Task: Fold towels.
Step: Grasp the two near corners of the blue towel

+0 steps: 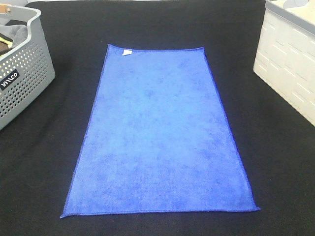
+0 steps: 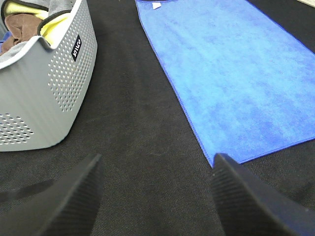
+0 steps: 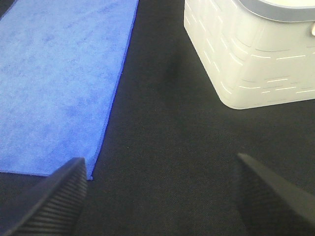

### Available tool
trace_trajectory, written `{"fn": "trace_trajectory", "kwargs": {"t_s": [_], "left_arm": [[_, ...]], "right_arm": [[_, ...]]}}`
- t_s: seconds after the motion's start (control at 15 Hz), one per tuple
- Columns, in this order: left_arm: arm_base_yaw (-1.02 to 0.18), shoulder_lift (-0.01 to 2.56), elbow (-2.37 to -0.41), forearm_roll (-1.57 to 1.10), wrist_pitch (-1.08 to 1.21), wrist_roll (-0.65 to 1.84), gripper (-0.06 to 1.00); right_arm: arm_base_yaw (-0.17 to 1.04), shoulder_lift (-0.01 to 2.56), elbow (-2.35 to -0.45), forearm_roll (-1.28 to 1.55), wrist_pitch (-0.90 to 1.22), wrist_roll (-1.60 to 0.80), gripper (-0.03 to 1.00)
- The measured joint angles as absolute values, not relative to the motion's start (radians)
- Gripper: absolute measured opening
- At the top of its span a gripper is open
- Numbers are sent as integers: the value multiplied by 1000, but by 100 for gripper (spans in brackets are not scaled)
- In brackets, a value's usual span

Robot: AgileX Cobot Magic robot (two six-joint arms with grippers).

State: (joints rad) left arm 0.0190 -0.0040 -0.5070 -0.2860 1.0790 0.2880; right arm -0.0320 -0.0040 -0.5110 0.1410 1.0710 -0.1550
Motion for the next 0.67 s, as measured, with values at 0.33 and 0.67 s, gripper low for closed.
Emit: {"fn": "trace_trajectory", "kwargs": {"t_s": [0.33,0.67], "left_arm": [[19,-4,-507,-294,1079,288,62],[19,-4,-510,-358,899,219,62]], "right_arm": [[-32,-4,-511,141,1071,-155,77],[-32,23,-516,143,1026,-129,76]]}}
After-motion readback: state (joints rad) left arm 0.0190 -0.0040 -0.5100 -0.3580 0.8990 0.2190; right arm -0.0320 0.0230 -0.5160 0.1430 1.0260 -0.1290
